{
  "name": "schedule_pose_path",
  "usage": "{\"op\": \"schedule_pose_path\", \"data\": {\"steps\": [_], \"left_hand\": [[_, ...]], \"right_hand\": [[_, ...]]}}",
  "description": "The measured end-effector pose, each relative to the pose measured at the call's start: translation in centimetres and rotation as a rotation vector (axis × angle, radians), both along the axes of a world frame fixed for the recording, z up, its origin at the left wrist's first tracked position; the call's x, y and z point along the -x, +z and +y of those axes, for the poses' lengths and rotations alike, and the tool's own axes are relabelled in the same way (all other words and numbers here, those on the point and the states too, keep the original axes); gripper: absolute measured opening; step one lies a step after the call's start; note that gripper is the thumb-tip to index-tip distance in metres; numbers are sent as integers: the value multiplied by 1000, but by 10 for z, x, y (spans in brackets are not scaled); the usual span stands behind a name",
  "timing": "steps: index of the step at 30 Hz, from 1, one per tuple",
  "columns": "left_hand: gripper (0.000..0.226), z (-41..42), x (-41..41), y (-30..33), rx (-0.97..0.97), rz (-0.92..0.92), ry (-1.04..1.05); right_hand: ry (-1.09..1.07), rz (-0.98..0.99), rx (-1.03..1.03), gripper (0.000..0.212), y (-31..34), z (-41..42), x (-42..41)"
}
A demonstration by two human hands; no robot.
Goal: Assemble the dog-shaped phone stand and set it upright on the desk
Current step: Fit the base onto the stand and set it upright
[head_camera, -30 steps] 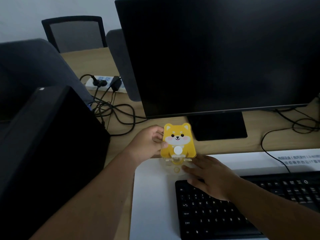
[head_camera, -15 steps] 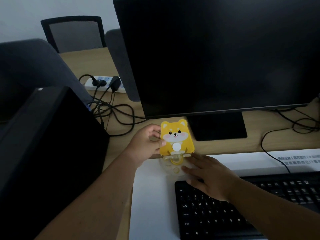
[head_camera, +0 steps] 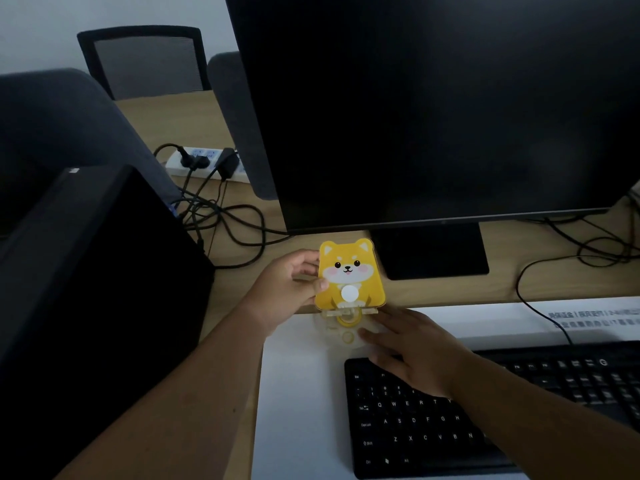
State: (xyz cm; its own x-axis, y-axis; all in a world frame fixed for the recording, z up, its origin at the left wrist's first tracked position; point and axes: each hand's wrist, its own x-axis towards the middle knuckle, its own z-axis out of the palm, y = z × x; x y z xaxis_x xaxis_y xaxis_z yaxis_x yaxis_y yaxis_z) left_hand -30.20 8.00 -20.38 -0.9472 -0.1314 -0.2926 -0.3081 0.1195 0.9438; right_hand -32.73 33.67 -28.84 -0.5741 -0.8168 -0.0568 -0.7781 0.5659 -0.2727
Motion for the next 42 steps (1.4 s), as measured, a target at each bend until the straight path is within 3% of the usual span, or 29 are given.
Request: {"op": "schedule_pose_path", "data": {"steps": [3, 6, 8, 12, 25, 31, 34, 42], "left_hand": [[36, -1, -5, -3, -42, 21, 28], [29, -2, -11, -20, -146, -12, 246], [30, 0, -19, -37, -2, -80, 298], [43, 13, -28, -58, 289, -114, 76], [33, 38, -44, -50, 714, 15, 26], [40, 45, -50, -55, 647, -11, 84], [38, 48, -52, -59, 566, -16, 123], [35, 38, -34, -55, 633, 4, 109]], "right_hand": [[-3, -15, 39, 63, 0, -1, 0], [-8, -26, 73, 58, 0, -1, 1], [-24, -38, 88, 49, -2, -2, 0], [-73, -82, 127, 43, -6, -3, 0], [-84, -125, 58, 76, -4, -4, -11], [-132, -77, 128, 76, 11, -12, -18], [-141, -117, 182, 66, 9, -15, -20], [-122, -162, 225, 41, 10, -18, -8]]}}
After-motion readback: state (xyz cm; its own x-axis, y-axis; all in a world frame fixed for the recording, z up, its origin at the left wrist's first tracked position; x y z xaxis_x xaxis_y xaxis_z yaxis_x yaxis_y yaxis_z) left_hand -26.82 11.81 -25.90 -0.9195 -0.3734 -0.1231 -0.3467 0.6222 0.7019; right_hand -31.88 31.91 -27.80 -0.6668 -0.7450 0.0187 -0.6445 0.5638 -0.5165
